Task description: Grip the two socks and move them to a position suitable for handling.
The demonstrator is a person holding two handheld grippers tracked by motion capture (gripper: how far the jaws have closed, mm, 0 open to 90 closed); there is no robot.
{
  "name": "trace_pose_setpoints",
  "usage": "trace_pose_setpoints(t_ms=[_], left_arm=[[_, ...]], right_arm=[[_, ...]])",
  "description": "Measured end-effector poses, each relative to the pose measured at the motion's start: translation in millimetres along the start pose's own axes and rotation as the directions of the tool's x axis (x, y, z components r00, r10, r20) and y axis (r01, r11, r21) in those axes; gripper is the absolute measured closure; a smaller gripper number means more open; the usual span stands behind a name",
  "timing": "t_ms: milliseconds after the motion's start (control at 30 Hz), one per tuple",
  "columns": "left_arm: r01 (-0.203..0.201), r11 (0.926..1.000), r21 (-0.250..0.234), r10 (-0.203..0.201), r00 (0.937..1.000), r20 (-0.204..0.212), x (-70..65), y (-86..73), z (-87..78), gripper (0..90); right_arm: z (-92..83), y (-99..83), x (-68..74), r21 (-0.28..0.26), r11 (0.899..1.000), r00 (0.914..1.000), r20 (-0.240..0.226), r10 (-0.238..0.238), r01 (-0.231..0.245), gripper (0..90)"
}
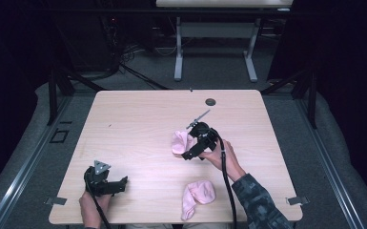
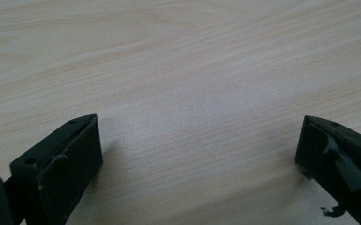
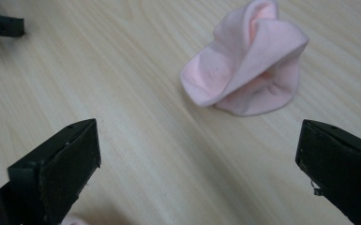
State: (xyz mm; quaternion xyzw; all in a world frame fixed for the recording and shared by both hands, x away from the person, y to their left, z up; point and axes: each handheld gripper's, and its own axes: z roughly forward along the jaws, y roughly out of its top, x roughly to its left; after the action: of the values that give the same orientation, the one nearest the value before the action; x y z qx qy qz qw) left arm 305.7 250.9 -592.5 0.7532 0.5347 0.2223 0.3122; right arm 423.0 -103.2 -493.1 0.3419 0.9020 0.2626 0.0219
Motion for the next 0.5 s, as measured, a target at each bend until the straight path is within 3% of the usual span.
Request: trace_pose_setpoints(t_ms=[133,267,500], left_arm=[[0.000,1.0000,0.000,0.000,1.0000,0.000,0.0,0.0,0.0,0.7],[0.000,1.0000,0.000,0.000,1.0000,0.000,0.0,0.0,0.0,0.7],[0.000,1.0000,0.000,0.000,1.0000,0.000,0.1,0.0,0.0,0.7]], right_arm=[[8.7,13.2,-5.4,-0.016,1.000,0.9999,0.013,-0.004,0.004,4.5],[20.6,25.9,-12.0,0.005,1.000,0.9996,0.027,0.005,-0.006,10.1],[39.3,44.3,-24.5,0.033,0.998,0.9982,0.038,0.047,-0.049,28.0]])
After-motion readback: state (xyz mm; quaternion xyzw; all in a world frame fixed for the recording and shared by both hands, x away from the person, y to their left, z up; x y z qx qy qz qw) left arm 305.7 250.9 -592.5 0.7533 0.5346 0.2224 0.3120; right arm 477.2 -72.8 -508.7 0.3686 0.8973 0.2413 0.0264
